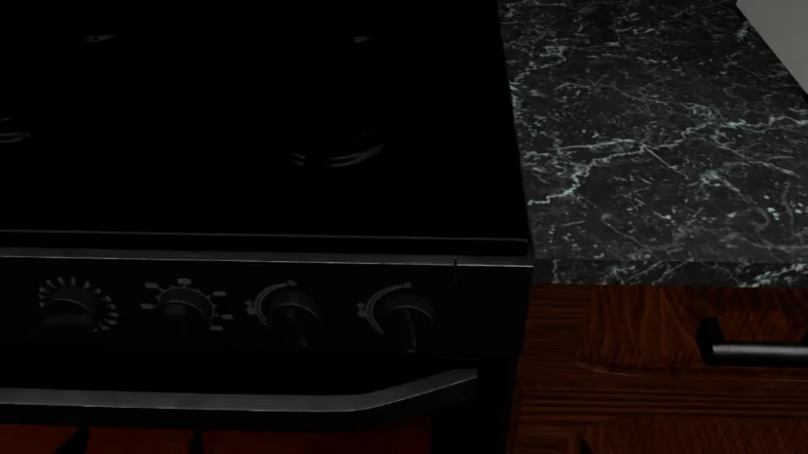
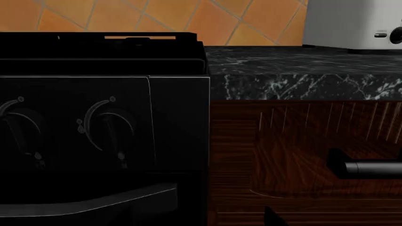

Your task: Press the start button on the microwave

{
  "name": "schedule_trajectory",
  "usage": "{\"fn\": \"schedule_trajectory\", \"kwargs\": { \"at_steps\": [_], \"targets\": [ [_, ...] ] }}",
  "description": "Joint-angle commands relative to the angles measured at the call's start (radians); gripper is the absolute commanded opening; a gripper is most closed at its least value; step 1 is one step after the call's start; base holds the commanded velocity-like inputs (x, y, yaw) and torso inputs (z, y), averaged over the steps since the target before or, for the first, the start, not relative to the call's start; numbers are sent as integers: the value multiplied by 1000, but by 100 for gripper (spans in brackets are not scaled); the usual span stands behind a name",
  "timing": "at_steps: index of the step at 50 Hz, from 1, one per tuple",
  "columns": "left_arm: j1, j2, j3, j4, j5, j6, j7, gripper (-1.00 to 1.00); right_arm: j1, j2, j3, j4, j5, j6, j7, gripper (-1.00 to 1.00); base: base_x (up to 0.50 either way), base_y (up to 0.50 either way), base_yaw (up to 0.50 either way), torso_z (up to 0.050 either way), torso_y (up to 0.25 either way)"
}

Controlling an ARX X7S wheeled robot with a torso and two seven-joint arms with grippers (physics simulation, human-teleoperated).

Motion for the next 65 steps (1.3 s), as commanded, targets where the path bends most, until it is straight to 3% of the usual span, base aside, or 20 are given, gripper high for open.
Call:
{"fn": "schedule_trajectory", "kwargs": {
  "at_steps": [1, 15, 23, 28, 32, 40, 57, 65],
  "targets": [
    [-6, -11, 12, -20, -11, 15, -11, 100, 4, 11, -15, 11, 11, -7, 14, 100, 0, 0, 0, 0, 0],
    [2, -57, 66, 92, -24, -64, -75, 100, -22, 53, -69, -85, 35, -7, 81, 100, 0, 0, 0, 0, 0],
    [-39, -71, 83, 386, -19, -346, -105, 100, -31, 93, -77, -441, 59, 186, 86, 100, 0, 0, 0, 0, 0],
    [-179, -88, 91, 511, -40, -570, -92, 100, 76, 108, -66, -626, 81, 443, 102, 100, 0, 0, 0, 0, 0],
    [-371, -90, 73, 554, -73, -778, -84, 100, 252, 133, -36, -722, 135, 738, 78, 100, 0, 0, 0, 0, 0],
    [-639, -64, 21, 450, -152, -953, -60, 100, 557, 172, -49, -693, 143, 968, 74, 100, 0, 0, 0, 0, 0],
    [-692, -96, 62, 349, -129, -867, -93, 100, 630, 143, -13, -608, 186, 941, 70, 100, 0, 0, 0, 0, 0],
    [-685, -100, 63, 364, -141, -873, -102, 100, 617, 140, -4, -613, 204, 925, 68, 100, 469, 0, 0, 0, 0]
  ]
}}
